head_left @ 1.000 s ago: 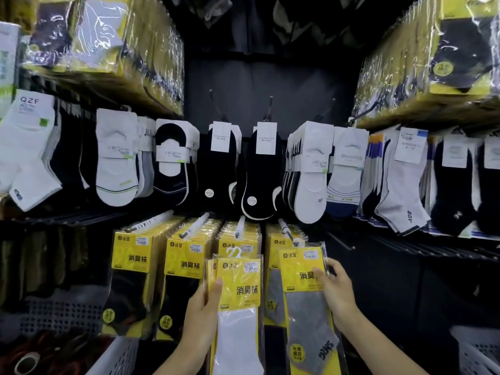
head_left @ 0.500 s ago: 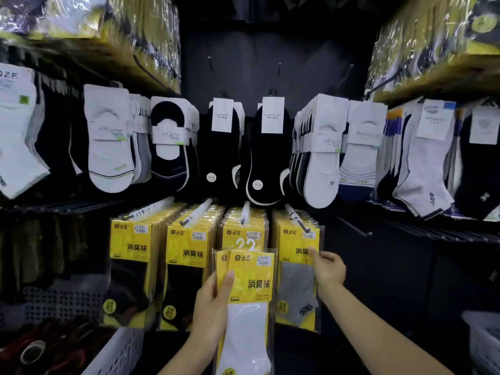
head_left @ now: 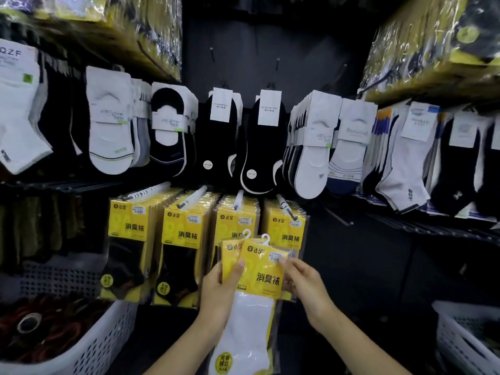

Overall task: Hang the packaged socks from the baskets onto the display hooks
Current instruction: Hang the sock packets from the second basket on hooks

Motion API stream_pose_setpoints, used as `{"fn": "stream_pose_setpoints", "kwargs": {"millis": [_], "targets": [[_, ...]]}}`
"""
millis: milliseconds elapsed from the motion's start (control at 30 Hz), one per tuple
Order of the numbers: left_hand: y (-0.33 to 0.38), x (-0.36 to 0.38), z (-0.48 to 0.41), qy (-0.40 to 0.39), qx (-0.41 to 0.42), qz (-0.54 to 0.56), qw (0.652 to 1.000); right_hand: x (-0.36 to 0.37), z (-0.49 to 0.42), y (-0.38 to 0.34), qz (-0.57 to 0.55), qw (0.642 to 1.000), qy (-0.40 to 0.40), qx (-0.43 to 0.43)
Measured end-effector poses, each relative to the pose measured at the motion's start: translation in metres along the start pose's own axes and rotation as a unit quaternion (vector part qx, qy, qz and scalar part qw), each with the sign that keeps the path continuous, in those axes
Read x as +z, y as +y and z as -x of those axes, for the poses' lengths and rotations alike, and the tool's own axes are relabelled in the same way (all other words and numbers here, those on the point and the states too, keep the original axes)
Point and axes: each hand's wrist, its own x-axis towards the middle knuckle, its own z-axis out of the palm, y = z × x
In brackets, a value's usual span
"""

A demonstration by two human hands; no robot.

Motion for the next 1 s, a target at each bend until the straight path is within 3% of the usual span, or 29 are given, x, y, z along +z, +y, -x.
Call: {"fn": "stream_pose_setpoints", "kwargs": {"millis": [200, 567, 1000], "targets": [[0.004, 0.006, 0.014, -0.021, 0.001, -0.025, 0.999, -0.011, 0.012, -0.008, -0.014, 0.999, 0.028, -0.026], [0.019, -0.028, -0.001, 0.032, 0.038, -0.121, 0.991, -0.053, -0.019, -0.021, 0.006, 0.981, 0.181, -0.070], [-0.004, -0.034, -0.016, 0.037, 0.031, -0.096, 0.994, -0.037, -0.079, -0.008, 0.015, 0.981, 0.169, -0.097]]}}
